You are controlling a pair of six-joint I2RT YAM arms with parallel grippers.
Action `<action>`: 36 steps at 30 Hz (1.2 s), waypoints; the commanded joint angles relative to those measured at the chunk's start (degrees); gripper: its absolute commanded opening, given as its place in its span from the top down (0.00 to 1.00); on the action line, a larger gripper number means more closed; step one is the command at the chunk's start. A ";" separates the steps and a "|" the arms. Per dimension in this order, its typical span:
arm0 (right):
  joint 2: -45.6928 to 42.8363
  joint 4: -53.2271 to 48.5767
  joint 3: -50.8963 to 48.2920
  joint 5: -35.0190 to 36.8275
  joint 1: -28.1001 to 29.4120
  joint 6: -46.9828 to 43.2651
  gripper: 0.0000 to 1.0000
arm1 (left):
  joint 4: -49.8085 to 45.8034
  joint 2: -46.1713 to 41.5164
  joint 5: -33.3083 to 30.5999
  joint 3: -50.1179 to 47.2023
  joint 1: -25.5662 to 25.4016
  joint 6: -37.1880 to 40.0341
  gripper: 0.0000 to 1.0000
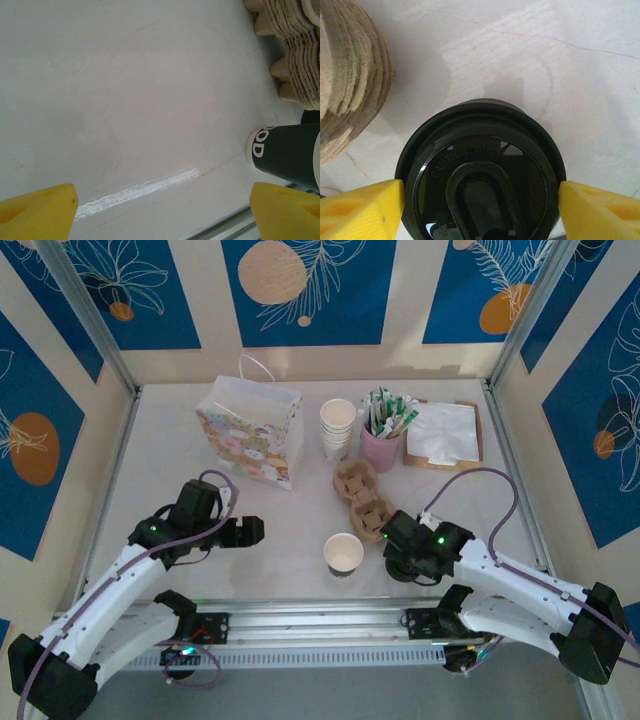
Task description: Pack the takeout coffee
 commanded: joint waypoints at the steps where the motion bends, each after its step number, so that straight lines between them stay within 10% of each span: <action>1: -0.10 0.10 -1.07 -0.01 -0.21 0.41 0.20 | -0.06 0.13 -0.92 0.41 -0.47 -0.03 0.11; 36: -7.21 -2.41 2.03 2.20 -0.24 -5.93 0.32 | -0.27 0.31 -1.27 0.53 -0.47 0.15 0.11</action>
